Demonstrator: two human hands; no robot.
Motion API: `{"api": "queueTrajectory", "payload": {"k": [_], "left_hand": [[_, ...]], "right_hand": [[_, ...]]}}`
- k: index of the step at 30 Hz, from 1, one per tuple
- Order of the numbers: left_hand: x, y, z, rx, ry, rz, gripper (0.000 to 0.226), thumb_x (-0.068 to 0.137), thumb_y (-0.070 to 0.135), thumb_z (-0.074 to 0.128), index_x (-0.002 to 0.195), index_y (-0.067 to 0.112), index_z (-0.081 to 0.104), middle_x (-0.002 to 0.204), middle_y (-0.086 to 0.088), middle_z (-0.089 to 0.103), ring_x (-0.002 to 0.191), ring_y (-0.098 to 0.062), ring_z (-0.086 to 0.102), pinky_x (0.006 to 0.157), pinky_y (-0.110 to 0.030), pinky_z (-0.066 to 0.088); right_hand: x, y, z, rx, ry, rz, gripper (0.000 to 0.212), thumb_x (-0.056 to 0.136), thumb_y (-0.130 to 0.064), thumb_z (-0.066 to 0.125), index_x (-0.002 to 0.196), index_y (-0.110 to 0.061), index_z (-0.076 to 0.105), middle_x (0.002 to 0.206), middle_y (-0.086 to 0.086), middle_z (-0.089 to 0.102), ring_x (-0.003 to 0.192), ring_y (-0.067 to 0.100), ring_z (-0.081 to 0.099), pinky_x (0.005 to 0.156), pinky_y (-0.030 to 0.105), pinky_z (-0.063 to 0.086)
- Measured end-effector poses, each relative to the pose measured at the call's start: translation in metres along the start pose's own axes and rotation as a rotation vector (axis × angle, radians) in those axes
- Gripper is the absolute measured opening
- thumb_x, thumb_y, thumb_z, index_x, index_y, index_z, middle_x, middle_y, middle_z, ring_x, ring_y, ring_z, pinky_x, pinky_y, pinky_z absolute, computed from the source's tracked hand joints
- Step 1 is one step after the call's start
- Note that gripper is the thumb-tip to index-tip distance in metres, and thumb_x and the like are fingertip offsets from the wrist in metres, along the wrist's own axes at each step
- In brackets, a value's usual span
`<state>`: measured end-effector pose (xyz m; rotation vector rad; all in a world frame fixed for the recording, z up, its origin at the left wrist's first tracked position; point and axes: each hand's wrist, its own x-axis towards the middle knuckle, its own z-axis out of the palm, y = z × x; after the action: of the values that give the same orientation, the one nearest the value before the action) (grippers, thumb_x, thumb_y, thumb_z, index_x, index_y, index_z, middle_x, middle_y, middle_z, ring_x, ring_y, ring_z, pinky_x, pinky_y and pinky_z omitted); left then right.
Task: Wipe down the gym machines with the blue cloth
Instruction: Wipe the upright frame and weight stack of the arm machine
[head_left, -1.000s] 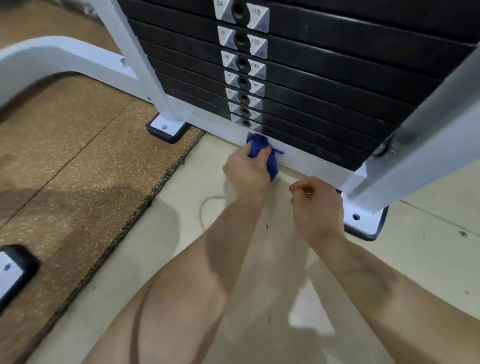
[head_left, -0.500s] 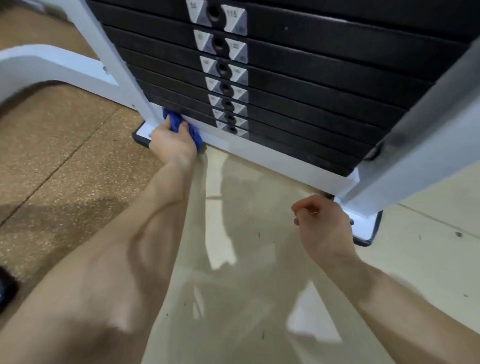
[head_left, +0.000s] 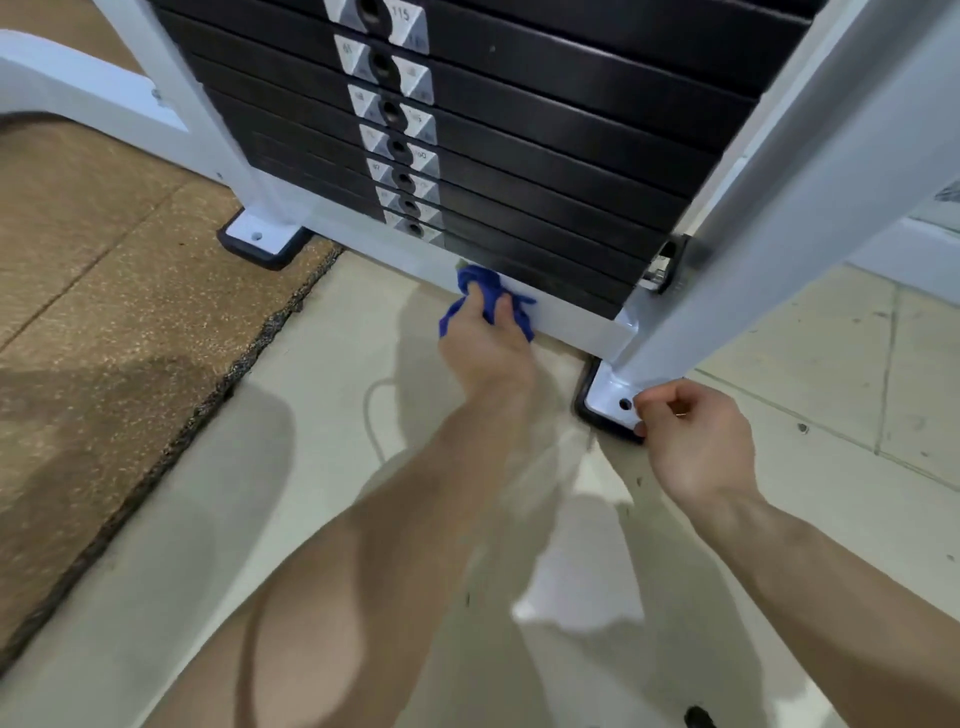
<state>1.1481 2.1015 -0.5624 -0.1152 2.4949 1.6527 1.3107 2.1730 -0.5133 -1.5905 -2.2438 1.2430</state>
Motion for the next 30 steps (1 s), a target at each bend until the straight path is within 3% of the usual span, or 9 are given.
{"api": "queueTrajectory", "payload": {"k": [5,10,12,14,16,19,22,25,30], "left_hand": [[-0.050,0.018,0.014,-0.020,-0.135,-0.060,0.022,0.102,0.025,0.053,0.095,0.005,0.060,0.087,-0.005,0.058,0.079,-0.018,0.050,0.070,-0.018,0.032],[-0.091,0.028,0.002,0.006,-0.479,0.002,0.014,0.099,0.014,0.057,0.100,0.002,0.064,0.085,-0.003,0.060,0.085,-0.022,0.057,0.066,-0.009,0.038],[-0.108,0.024,-0.013,-0.004,-0.605,0.014,0.021,0.094,0.013,0.060,0.111,0.005,0.069,0.096,-0.008,0.069,0.093,-0.020,0.062,0.082,-0.016,0.048],[-0.131,0.025,-0.040,-0.056,-0.641,-0.027,0.024,0.091,0.007,0.059,0.112,0.005,0.070,0.090,-0.003,0.071,0.087,-0.013,0.066,0.080,-0.027,0.053],[-0.151,0.029,-0.070,-0.114,-0.663,-0.046,0.021,0.090,-0.010,0.055,0.104,-0.003,0.069,0.079,0.002,0.065,0.070,0.003,0.063,0.069,-0.015,0.049],[-0.178,0.048,-0.110,-0.108,-0.693,-0.063,0.026,0.090,-0.018,0.054,0.110,-0.010,0.068,0.096,-0.015,0.069,0.075,0.006,0.064,0.074,-0.012,0.050],[-0.205,0.071,-0.141,-0.088,-0.730,-0.143,0.032,0.095,-0.009,0.055,0.125,-0.003,0.066,0.115,-0.016,0.071,0.100,-0.014,0.067,0.090,-0.024,0.056],[-0.228,0.101,-0.165,-0.050,-0.800,-0.161,0.031,0.094,-0.006,0.056,0.120,0.004,0.070,0.112,-0.010,0.073,0.103,-0.018,0.070,0.088,-0.028,0.057],[-0.254,0.170,-0.198,0.020,-0.849,-0.159,0.020,0.094,-0.001,0.061,0.111,0.007,0.068,0.102,-0.010,0.073,0.089,-0.016,0.069,0.074,-0.022,0.056]], "right_hand": [[-0.014,0.006,-0.028,-0.025,0.011,0.085,0.020,0.092,-0.017,0.053,0.081,-0.021,0.069,0.082,0.000,0.071,0.080,0.025,0.065,0.064,0.030,0.045],[-0.035,0.005,-0.050,-0.050,-0.019,0.096,0.018,0.091,-0.022,0.056,0.079,-0.021,0.068,0.077,0.002,0.072,0.078,0.027,0.067,0.073,0.037,0.053],[-0.046,0.006,-0.058,-0.066,-0.034,0.092,0.017,0.091,-0.022,0.055,0.081,-0.021,0.068,0.079,0.003,0.072,0.078,0.026,0.066,0.072,0.037,0.053],[-0.061,0.006,-0.071,-0.073,-0.069,0.088,0.017,0.093,-0.022,0.054,0.083,-0.021,0.068,0.082,0.004,0.072,0.078,0.024,0.065,0.068,0.033,0.050],[-0.080,0.004,-0.084,-0.087,-0.081,0.075,0.018,0.094,-0.021,0.052,0.087,-0.021,0.068,0.086,0.003,0.071,0.082,0.024,0.065,0.067,0.029,0.048],[-0.111,-0.002,-0.101,-0.149,-0.230,0.076,0.027,0.097,-0.015,0.049,0.120,-0.019,0.063,0.103,0.003,0.068,0.081,0.018,0.062,0.066,0.021,0.046],[-0.144,-0.011,-0.118,-0.131,-0.495,0.151,0.065,0.096,-0.012,0.052,0.155,-0.029,0.031,0.132,0.004,0.058,0.103,0.024,0.061,0.083,0.034,0.052],[-0.174,-0.028,-0.146,-0.111,-0.531,0.006,0.062,0.090,-0.006,0.054,0.141,-0.039,0.044,0.125,-0.006,0.058,0.091,0.015,0.061,0.063,0.023,0.043],[-0.213,-0.059,-0.202,0.005,-0.516,0.001,0.029,0.095,-0.018,0.059,0.121,-0.030,0.053,0.098,-0.006,0.065,0.092,0.019,0.066,0.071,0.027,0.046]]}}
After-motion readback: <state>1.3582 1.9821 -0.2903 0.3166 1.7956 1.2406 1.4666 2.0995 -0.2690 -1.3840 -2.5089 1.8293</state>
